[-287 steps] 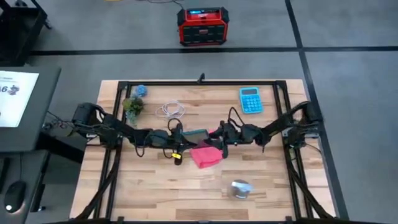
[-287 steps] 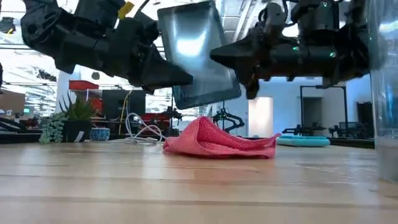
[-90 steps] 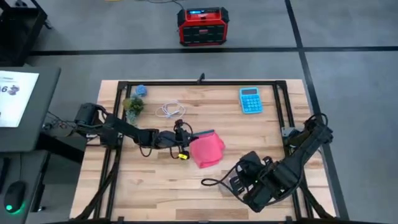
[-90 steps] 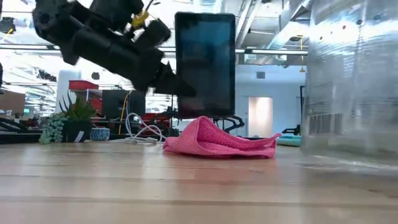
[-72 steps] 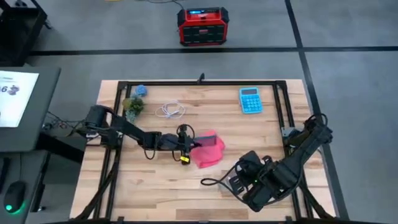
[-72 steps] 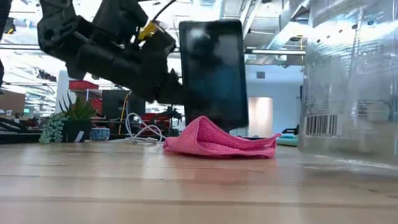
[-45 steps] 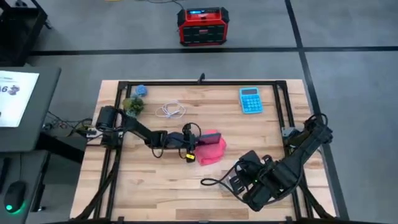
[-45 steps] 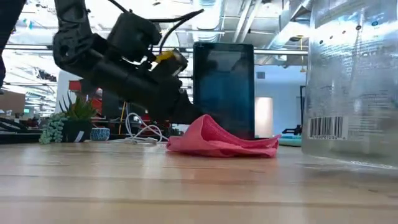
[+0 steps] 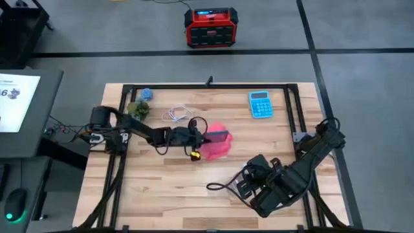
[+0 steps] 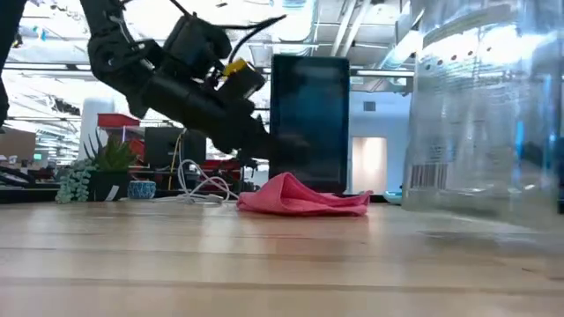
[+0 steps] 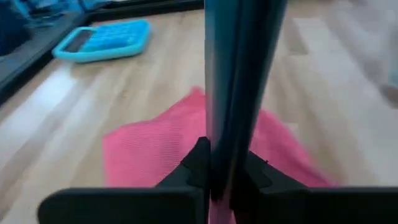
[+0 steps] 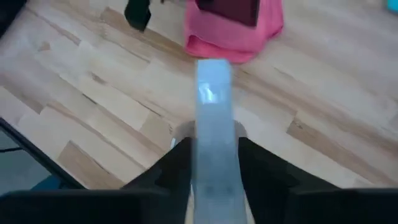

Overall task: Apply microfiber cloth
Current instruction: Spray the front of the cellphone using the spray bottle

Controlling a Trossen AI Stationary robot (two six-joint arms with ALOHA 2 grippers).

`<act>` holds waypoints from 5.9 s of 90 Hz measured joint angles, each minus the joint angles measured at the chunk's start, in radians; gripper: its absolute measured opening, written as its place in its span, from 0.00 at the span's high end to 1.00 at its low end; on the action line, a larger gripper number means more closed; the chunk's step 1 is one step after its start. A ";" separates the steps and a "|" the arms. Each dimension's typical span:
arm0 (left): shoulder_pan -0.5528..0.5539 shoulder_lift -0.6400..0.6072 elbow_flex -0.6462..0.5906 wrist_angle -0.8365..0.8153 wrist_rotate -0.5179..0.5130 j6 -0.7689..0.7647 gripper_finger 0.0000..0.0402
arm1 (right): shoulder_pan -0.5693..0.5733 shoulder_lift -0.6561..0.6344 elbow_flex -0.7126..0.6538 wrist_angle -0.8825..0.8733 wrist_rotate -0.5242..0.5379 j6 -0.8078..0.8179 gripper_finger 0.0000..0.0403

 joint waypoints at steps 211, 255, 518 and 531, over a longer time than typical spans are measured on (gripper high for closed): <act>0.024 -0.016 0.000 -0.088 -0.007 -0.132 0.97 | -0.120 -0.554 -0.986 1.182 -0.302 -1.173 0.33; 0.024 -0.016 0.000 -0.094 -0.006 -0.118 0.97 | -0.203 -0.549 -0.986 1.161 -0.295 -1.190 0.33; 0.021 -0.317 0.000 -0.213 -0.028 -0.286 0.97 | -0.229 -0.425 -0.986 1.495 -0.005 -1.504 0.07; 0.019 -0.317 0.000 -0.204 -0.038 -0.283 0.97 | -0.234 -0.404 -0.986 1.478 -0.015 -1.503 0.07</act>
